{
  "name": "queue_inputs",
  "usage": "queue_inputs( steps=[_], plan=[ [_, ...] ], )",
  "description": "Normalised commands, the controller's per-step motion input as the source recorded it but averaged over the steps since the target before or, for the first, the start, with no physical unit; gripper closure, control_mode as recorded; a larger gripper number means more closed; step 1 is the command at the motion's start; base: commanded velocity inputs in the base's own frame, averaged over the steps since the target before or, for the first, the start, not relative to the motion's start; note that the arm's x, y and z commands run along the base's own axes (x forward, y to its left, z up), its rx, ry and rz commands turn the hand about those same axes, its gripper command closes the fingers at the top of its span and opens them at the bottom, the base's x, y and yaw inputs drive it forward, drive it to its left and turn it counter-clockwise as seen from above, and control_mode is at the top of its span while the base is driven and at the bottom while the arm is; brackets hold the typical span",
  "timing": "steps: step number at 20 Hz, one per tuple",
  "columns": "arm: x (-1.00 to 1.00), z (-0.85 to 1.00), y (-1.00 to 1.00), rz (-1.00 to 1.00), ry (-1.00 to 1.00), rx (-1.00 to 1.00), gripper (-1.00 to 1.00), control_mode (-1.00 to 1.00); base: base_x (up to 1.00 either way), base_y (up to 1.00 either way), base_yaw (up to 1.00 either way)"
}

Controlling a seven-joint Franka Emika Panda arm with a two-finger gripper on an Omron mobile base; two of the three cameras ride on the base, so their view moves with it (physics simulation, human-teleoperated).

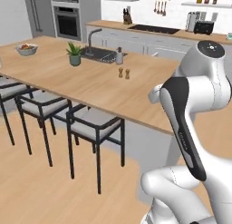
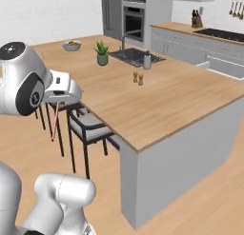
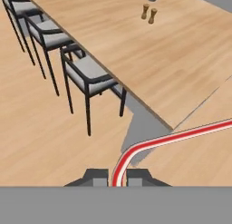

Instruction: Take a straw from the drawer in front and place it inside the glass cup on the dining counter.

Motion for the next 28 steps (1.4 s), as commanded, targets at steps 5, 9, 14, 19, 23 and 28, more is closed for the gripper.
queue_inputs(
  steps=[5, 9, 14, 19, 23, 28],
  plan=[
    [0.00, 0.00, 0.00, 0.00, 0.00, 0.00, 1.00, 1.00, 0.25, 1.00, -0.38],
    [0.00, 0.00, 0.00, 0.00, 0.00, 0.00, 1.00, 1.00, 0.22, 1.00, -0.36],
    [0.00, 0.00, 0.00, 0.00, 0.00, 0.00, 1.00, 1.00, 0.14, 1.00, -0.32],
    [0.00, 0.00, 0.00, 0.00, 0.00, 0.00, 1.00, 1.00, 0.03, 1.00, -0.29],
    [0.00, 0.00, 0.00, 0.00, 0.00, 0.00, 1.00, 1.00, 0.00, 1.00, -0.27],
    [0.00, 0.00, 0.00, 0.00, 0.00, 0.00, 1.00, 1.00, 0.00, 1.00, -0.27]
  ],
)
